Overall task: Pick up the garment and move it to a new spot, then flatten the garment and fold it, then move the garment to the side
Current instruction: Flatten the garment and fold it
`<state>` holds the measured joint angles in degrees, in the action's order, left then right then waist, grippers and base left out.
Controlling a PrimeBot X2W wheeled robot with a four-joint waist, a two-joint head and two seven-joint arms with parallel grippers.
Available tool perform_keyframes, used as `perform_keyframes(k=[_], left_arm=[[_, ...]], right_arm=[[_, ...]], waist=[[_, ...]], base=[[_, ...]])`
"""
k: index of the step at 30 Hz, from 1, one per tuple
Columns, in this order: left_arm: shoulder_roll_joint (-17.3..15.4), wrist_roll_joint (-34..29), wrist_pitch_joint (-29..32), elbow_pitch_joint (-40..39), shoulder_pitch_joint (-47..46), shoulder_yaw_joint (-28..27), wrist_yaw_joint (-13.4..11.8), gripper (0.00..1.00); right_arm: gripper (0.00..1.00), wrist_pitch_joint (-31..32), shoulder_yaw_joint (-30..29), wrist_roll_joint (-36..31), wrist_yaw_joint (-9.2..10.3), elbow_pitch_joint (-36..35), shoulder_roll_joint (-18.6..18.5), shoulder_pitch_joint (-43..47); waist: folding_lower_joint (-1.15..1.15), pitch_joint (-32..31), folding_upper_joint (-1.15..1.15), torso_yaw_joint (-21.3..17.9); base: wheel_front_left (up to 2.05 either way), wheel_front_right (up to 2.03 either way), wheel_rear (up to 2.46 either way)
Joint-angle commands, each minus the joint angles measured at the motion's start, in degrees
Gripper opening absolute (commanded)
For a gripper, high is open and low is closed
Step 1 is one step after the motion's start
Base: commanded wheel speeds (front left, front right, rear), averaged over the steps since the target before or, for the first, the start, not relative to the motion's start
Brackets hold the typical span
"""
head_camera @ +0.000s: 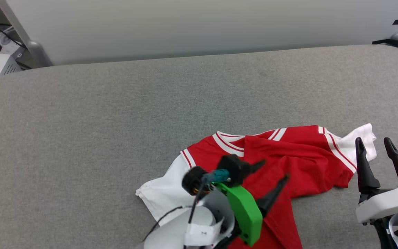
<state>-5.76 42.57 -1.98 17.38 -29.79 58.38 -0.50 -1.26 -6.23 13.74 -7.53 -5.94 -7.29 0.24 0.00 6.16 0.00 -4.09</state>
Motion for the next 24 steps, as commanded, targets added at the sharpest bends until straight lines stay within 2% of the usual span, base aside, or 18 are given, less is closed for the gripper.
perform_keyframes(k=[1, 5, 9, 14, 20, 24], left_arm=[[-1.49, -1.09, -2.07, -0.73, -0.71, -1.66, -1.92, 1.00], [-4.19, -1.88, -7.69, -2.35, 0.74, -6.96, -7.79, 1.00], [-6.90, -2.00, -11.11, -3.77, 2.72, -12.03, -11.91, 1.00], [-11.20, -3.18, -12.53, -5.30, 5.90, -17.55, -16.25, 1.00], [-15.99, -3.75, -12.68, -5.42, 9.69, -21.21, -19.35, 1.00], [-18.77, -2.33, -8.59, -5.58, 11.02, -21.50, -19.57, 1.00]], right_arm=[[1.00, 0.08, 0.21, -0.39, 0.04, -0.39, 0.37, 0.77], [1.00, 0.45, 0.65, -0.61, 0.04, -0.94, 0.69, 1.41], [1.00, 0.65, 0.95, -0.70, 0.04, -1.29, 0.83, 1.64], [1.00, 0.95, 1.05, -0.83, 0.04, -1.60, 0.93, 2.00], [1.00, 1.27, 0.98, -0.79, 0.04, -1.74, 0.93, 2.29], [1.00, 1.46, 0.87, -0.70, 0.04, -1.78, 0.96, 2.54]], waist=[[0.00, -0.53, 0.00, 0.64], [0.00, -0.84, 0.00, 1.25], [0.00, -1.14, 0.00, 1.85], [0.00, -1.45, 0.00, 2.63], [0.00, -1.59, 0.00, 3.43], [0.00, -1.54, 0.00, 3.94]], base=[[0.00, 0.00, 0.00], [0.00, 0.00, 0.00], [0.00, 0.00, 0.00], [0.00, 0.00, 0.00], [0.00, 0.00, 0.00], [0.00, 0.00, 0.00]])
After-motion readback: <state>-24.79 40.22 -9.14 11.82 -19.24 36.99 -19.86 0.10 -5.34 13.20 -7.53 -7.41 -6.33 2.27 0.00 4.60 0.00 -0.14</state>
